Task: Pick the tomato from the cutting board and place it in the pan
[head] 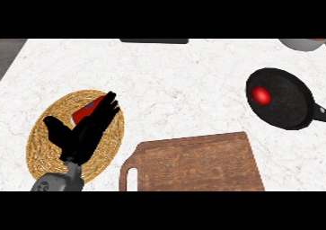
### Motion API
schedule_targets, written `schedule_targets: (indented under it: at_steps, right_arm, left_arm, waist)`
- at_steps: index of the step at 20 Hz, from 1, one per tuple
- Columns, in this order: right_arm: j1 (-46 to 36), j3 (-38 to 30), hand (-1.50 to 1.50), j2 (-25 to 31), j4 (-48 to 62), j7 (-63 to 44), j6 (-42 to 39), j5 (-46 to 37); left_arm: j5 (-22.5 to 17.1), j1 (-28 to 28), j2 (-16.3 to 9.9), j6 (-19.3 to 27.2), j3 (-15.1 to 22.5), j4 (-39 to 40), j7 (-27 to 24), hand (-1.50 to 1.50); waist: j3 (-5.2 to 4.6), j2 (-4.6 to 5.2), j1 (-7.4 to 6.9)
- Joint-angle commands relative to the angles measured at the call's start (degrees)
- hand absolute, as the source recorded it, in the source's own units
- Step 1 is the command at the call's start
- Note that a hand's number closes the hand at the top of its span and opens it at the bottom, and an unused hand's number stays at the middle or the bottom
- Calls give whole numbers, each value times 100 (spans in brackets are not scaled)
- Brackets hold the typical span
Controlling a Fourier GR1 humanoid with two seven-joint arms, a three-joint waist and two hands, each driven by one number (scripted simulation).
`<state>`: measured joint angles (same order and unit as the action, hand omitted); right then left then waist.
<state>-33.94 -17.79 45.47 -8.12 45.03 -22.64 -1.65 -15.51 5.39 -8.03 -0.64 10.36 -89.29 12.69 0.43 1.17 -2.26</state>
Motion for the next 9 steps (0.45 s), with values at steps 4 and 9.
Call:
schedule_targets:
  at_steps: [4, 9]
  right_arm:
    - [394, 112, -150, 189, -117, 705, -724, -137]
    - [610, 98, -150, 197, -204, 868, -935, -102]
  left_arm:
    - [21, -207, -16, -66, 2, -86, -77, 0]
    - [20, 15, 21, -37, -110, 103, -35, 0]
  waist:
    - [1, -21, -8]
    - [-9, -44, 82]
